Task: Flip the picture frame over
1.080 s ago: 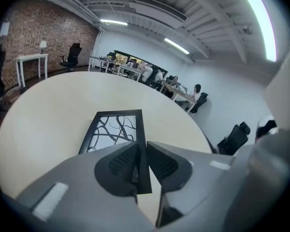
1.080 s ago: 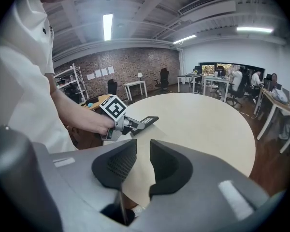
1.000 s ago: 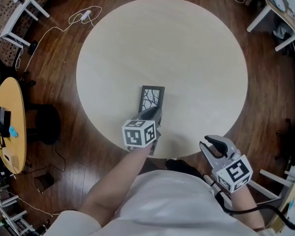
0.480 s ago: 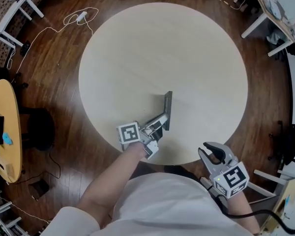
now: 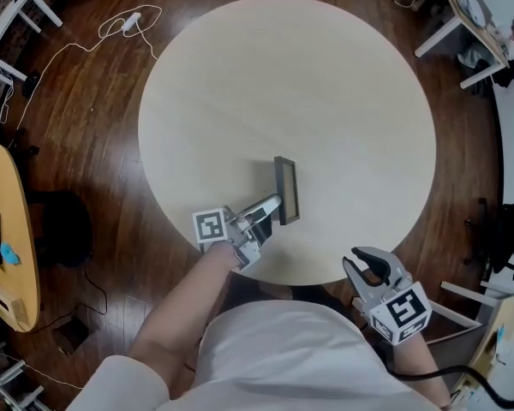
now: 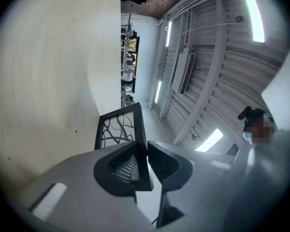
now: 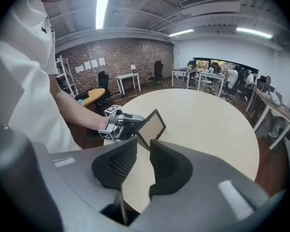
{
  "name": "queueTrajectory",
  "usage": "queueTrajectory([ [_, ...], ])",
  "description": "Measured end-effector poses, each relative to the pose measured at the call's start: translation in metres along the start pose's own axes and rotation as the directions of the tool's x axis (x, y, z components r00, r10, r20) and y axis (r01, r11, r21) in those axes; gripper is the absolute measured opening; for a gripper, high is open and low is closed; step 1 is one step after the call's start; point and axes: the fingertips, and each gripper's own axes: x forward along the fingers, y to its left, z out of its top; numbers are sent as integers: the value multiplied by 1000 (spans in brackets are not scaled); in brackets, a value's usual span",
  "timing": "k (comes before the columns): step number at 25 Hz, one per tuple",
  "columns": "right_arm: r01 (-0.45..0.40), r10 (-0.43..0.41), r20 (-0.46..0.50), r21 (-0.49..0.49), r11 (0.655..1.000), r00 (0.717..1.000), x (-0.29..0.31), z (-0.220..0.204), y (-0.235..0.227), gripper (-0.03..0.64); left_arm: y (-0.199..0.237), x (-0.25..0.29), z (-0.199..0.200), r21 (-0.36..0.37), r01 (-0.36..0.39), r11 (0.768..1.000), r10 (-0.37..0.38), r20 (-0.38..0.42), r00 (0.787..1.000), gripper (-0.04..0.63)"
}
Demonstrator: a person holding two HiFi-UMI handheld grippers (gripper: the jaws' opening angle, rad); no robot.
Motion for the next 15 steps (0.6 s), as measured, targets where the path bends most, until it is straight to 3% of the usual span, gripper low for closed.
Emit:
queueTrajectory([
  [2, 8, -8, -4, 3, 1000, 1000, 4, 1, 5, 87, 5, -7, 5, 26, -30, 999, 31, -21, 999, 70],
  [5, 23, -23, -5, 16, 1000, 1000, 9, 1, 14, 87, 16, -21, 11, 51, -91, 995, 94, -47, 994, 1],
  [9, 54, -54, 2, 42, 998, 999, 6, 1, 13, 87, 26, -25, 19, 61, -134, 989, 139, -71, 988, -2],
  [15, 74, -74, 2, 74, 995, 997, 0, -11, 15, 87, 27, -20, 18, 63, -143, 988, 148, -91, 985, -2],
])
